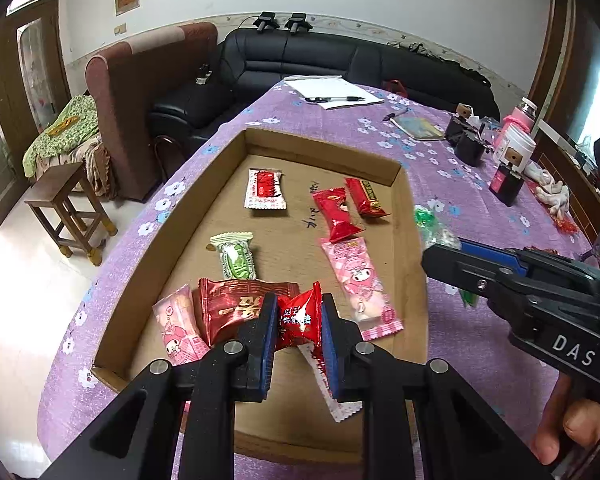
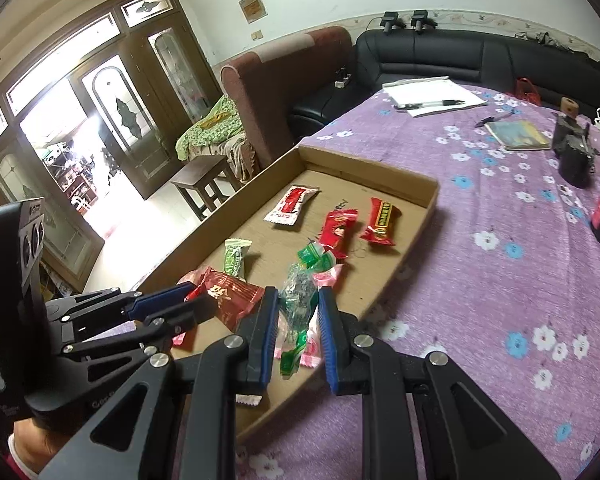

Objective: Organize snacks
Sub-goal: 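Carry both candies over the cardboard tray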

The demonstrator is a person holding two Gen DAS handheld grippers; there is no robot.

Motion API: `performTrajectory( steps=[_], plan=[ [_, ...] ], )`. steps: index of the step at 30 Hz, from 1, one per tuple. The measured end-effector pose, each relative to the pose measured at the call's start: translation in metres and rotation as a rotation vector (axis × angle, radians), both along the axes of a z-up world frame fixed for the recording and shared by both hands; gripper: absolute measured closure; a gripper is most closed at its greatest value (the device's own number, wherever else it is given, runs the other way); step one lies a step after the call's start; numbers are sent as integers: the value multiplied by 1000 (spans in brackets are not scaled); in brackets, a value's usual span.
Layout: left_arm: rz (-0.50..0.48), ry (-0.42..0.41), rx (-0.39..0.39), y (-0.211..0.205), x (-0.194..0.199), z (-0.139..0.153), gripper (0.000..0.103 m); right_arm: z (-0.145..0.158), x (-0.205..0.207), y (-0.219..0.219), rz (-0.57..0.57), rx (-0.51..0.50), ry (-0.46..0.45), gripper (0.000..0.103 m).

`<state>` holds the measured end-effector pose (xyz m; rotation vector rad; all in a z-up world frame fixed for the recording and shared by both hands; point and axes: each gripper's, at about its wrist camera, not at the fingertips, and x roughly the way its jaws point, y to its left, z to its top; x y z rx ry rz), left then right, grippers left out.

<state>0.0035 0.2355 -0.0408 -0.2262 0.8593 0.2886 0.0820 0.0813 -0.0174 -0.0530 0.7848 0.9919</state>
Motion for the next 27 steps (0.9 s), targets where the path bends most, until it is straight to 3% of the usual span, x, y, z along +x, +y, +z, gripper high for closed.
performTrajectory(
  steps=[27],
  plan=[
    [29, 42, -12, 25, 10, -22, 82, -16, 21, 39, 15, -41, 16, 84]
  ],
)
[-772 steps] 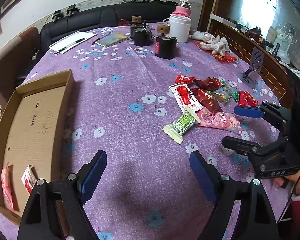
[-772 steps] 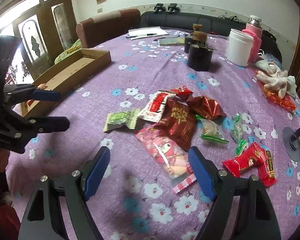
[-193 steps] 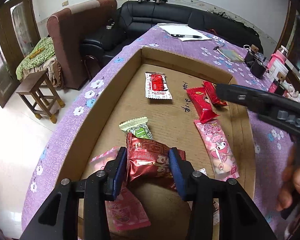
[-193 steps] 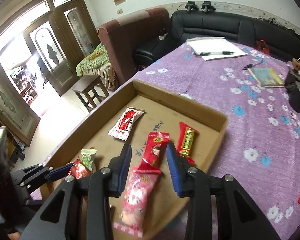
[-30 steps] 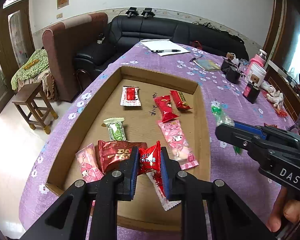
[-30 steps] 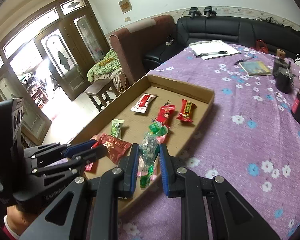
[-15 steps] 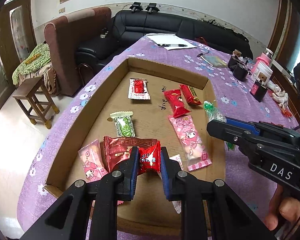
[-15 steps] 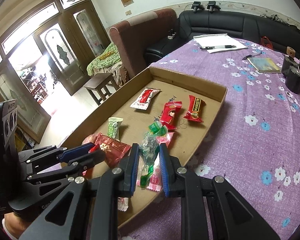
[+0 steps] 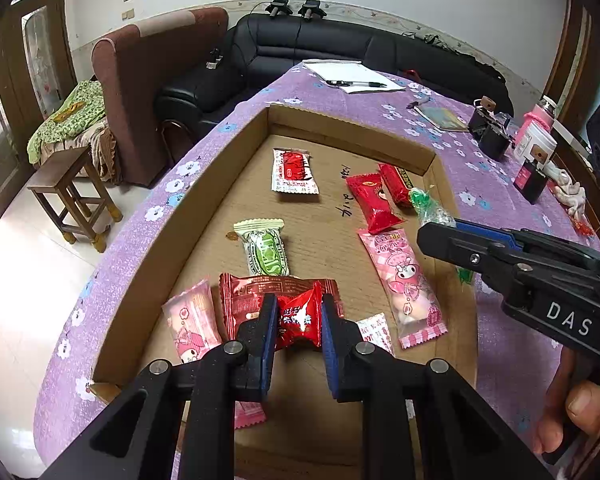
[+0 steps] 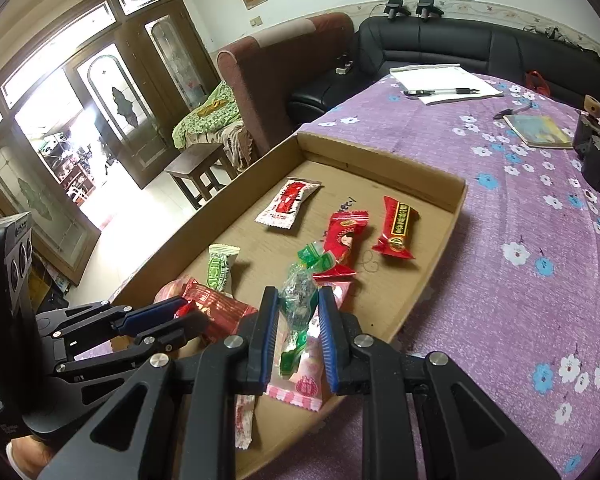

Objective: Organize snacks
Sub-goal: 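Carry both candies over the cardboard tray, then open both grippers to drop the candies into the tray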

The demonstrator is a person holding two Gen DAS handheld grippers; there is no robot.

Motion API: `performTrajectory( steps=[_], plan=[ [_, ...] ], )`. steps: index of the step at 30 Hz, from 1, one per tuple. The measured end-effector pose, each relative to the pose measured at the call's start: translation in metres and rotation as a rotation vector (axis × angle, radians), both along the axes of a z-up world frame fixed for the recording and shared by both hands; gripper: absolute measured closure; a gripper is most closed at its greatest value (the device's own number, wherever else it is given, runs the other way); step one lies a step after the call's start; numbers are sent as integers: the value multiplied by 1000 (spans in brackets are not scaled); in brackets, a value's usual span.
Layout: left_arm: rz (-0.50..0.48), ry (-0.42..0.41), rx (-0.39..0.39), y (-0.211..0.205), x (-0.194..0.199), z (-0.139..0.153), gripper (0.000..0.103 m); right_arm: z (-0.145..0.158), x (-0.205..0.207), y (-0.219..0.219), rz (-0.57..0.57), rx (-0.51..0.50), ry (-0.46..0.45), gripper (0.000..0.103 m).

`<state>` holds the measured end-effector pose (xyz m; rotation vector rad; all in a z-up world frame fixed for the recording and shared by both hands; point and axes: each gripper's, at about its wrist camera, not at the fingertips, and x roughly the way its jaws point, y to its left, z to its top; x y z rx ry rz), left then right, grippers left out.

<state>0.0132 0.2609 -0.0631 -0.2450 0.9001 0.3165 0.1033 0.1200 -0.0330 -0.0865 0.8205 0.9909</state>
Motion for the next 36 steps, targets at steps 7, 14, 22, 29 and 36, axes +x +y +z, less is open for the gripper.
performTrajectory(
  steps=[7, 14, 22, 29, 36],
  plan=[
    [5, -2, 7, 3, 0, 1, 82, -2, -1, 11, 16, -11, -3, 84],
    [20, -7, 9, 10, -4, 2, 82, -5, 4, 29, 29, -26, 1, 84],
    [25, -12, 8, 14, -6, 3, 82, -11, 5, 58, 51, -83, -27, 83],
    [27, -9, 6, 17, -6, 4, 82, -19, 9, 64, 40, -103, -23, 83],
    [9, -4, 1, 11, -2, 3, 81, -10, 12, 53, 15, -72, -26, 65]
  ],
)
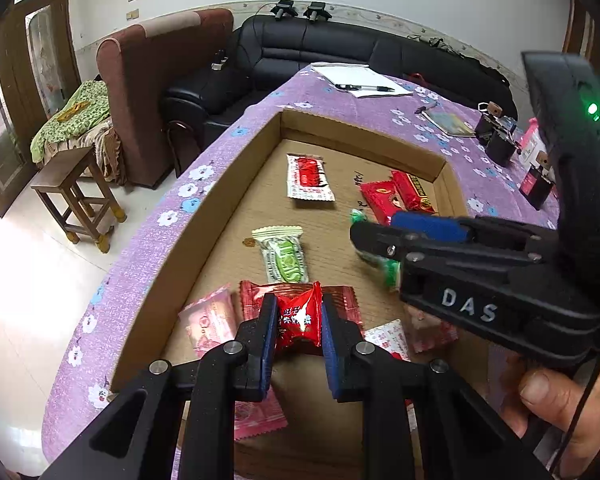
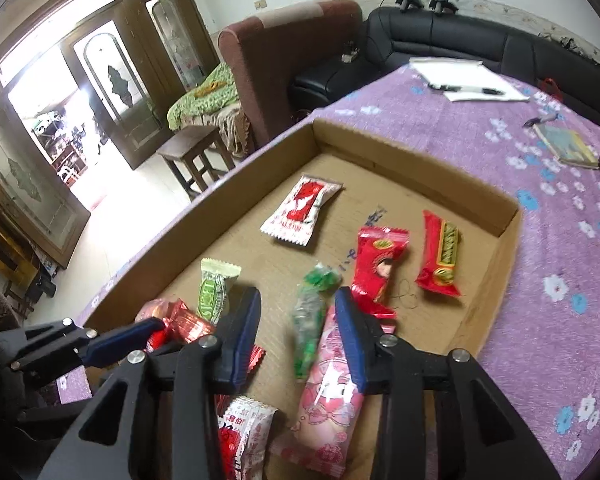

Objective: Organize snacks
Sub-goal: 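Open both grippers to drop the candies into the tray, then move both grippers away from the tray toward the remaining snacks on the cloth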

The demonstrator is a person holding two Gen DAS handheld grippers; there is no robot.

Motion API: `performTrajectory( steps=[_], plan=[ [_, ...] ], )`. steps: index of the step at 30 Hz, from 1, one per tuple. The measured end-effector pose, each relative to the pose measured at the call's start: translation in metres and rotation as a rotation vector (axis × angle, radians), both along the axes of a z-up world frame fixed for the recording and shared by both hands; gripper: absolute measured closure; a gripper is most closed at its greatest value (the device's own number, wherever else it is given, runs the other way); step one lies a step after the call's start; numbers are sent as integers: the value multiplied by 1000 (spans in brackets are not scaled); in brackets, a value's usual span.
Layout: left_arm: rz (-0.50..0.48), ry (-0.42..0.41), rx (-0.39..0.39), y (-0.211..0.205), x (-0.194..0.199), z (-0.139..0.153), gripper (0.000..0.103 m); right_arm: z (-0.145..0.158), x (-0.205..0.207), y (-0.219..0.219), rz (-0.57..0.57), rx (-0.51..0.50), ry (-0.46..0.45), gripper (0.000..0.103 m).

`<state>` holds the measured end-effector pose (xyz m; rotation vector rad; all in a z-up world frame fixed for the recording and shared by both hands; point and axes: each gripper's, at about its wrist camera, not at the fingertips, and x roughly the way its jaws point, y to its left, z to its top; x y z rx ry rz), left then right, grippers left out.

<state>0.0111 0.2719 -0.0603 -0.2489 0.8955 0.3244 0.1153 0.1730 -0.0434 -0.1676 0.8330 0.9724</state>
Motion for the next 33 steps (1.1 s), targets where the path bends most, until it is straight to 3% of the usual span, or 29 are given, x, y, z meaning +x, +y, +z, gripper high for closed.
performTrajectory(
  steps=[10, 21, 22, 23, 24, 26, 29, 33],
  plan=[
    [-37, 10, 15, -21, 1, -1, 81, 32, -2, -61, -78, 95, -34, 65],
    [-42, 57, 13, -35, 4, -19, 78, 23, -9, -115, -142, 121, 0, 65],
    [-40, 58, 10, -35, 4, -20, 76, 22, -9, -119, -146, 122, 3, 65],
    [-39, 56, 9, -36, 3, -21, 66, 20, -9, -123, -152, 124, 7, 65],
    [-35, 51, 12, -37, 2, -20, 50, 19, -9, -129, -161, 127, 11, 65],
    [-32, 39, 26, -40, 0, -17, 29, 18, -10, -140, -178, 133, 16, 65],
    [-34, 20, 51, -47, -1, -9, 22, 16, -10, -159, -204, 139, 18, 65],
    [-52, 4, 85, -60, 0, 3, 22, 12, -9, -192, -251, 144, 17, 65]
  ],
)
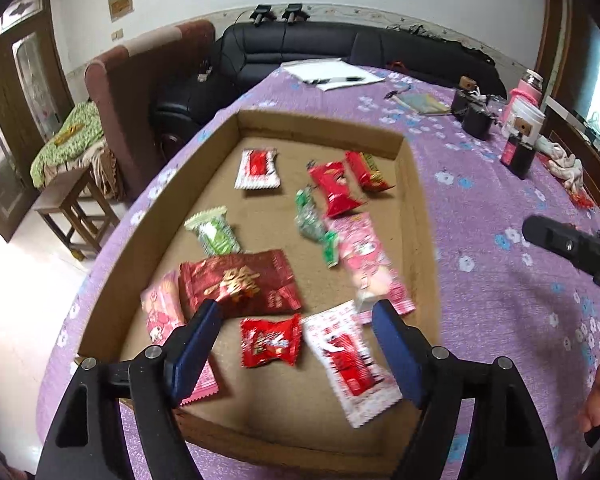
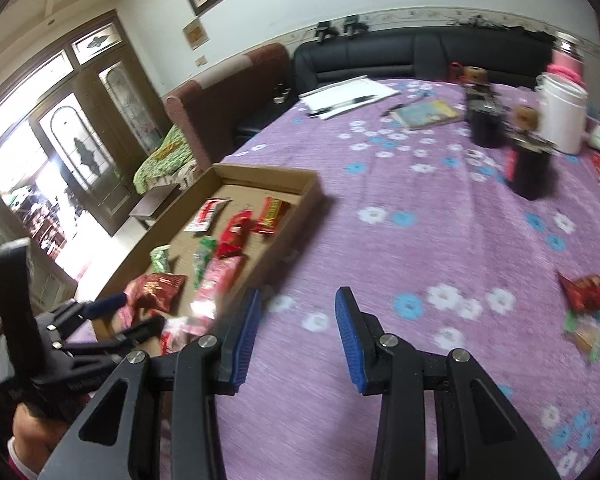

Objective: Organize snacks
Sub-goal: 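Move both grippers away from the tray toward the remaining snacks on the cloth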

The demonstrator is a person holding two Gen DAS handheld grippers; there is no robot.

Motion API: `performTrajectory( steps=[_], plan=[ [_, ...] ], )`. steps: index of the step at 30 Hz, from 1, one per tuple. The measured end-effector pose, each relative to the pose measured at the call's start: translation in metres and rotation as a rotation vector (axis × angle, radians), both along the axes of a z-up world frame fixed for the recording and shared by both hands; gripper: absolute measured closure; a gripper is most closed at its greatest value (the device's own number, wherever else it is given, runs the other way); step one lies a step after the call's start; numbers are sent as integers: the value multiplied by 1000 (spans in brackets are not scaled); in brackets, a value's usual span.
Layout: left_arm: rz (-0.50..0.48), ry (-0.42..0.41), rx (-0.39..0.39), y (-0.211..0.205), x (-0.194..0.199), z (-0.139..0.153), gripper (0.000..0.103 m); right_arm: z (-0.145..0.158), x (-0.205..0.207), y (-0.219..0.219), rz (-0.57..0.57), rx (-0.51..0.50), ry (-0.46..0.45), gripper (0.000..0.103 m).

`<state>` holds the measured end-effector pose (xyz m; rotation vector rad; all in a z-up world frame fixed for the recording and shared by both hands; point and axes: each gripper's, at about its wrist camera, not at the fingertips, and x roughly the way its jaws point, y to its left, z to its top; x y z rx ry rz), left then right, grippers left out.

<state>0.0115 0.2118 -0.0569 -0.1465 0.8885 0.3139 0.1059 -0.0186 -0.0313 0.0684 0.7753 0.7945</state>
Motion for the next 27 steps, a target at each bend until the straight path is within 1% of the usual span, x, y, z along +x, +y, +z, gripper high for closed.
performTrajectory(
  steps=[2, 4, 7, 8, 9, 14, 17, 18, 19, 20, 21, 26, 27],
  plan=[
    [-18, -13, -3, -7, 1, 6, 21, -3, 1, -18, -28, -3, -3, 65],
    [-45, -36, 0, -18, 3, 13, 21, -7, 4, -44, -79, -17, -4, 65],
    [-87, -65, -8, -36, 9, 22, 19, -15, 13, -85, -164, -31, 0, 66],
    [-101, -72, -10, -42, 11, 24, 17, -18, 16, -97, -190, -37, 4, 66],
    [-124, -76, -14, -51, 15, 25, 14, -23, 20, -111, -221, -41, 15, 66],
    [-208, -59, -19, -90, 33, 22, 13, -44, 41, -165, -329, -57, 66, 64],
    [-252, -42, -15, -112, 42, 18, 13, -48, 47, -177, -346, -54, 75, 64],
    [-268, -33, -13, -121, 46, 16, 13, -48, 48, -179, -346, -58, 71, 61],
    [-279, -27, -10, -127, 49, 14, 13, -48, 48, -179, -344, -61, 66, 55],
    [-288, -22, -9, -133, 51, 13, 13, -47, 49, -176, -340, -67, 61, 53],
    [-296, -18, -10, -137, 52, 11, 13, -47, 50, -174, -334, -81, 54, 51],
    [-326, -1, -18, -153, 61, 5, 13, -51, 55, -163, -332, -153, 11, 48],
    [-328, 1, -21, -154, 62, 4, 13, -53, 57, -162, -329, -162, 7, 45]
  ],
)
